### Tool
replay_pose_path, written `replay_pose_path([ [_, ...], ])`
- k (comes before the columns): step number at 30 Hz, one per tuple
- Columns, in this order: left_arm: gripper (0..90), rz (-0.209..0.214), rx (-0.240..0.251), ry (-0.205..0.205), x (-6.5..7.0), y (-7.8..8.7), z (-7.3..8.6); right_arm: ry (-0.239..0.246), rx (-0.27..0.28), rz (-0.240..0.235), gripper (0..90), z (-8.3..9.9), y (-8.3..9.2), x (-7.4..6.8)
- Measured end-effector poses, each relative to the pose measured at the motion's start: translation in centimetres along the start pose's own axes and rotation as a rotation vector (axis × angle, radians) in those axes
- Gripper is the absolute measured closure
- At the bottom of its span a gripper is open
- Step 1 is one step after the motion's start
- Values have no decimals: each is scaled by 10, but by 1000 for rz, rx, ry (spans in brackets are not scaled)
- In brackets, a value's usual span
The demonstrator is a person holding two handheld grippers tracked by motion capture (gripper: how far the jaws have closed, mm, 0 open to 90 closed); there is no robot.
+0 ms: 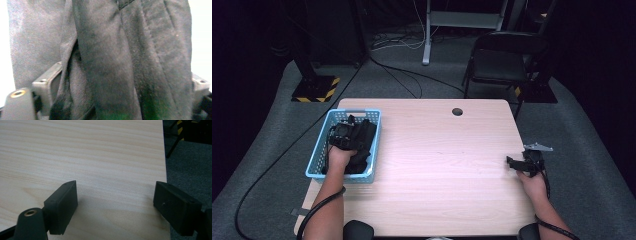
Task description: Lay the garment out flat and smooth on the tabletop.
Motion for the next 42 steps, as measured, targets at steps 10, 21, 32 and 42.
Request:
replay_pose_path([
  [10,414,43,35,56,-11,4,0,-1,0,0,185,0,0,0],
  [21,677,-1,16,9,-4,13,-6,1,0,-1,185,0,0,0],
  [32,715,9,122,39,-8,29,-5,0,0,-1,184,0,0,0],
  [42,721,30,243,79,-11,45,-5,1,0,-1,185,0,0,0],
])
Point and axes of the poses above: each handheld gripper's, and its own axes: y roughly backward along the jaws, z roughly out of its underside, x roughly to its right, the point moved 4 cm from there along -y, roughly forward along the jaws, and after that the axes turned 12 degrees about -z, right-handed, at the moved point
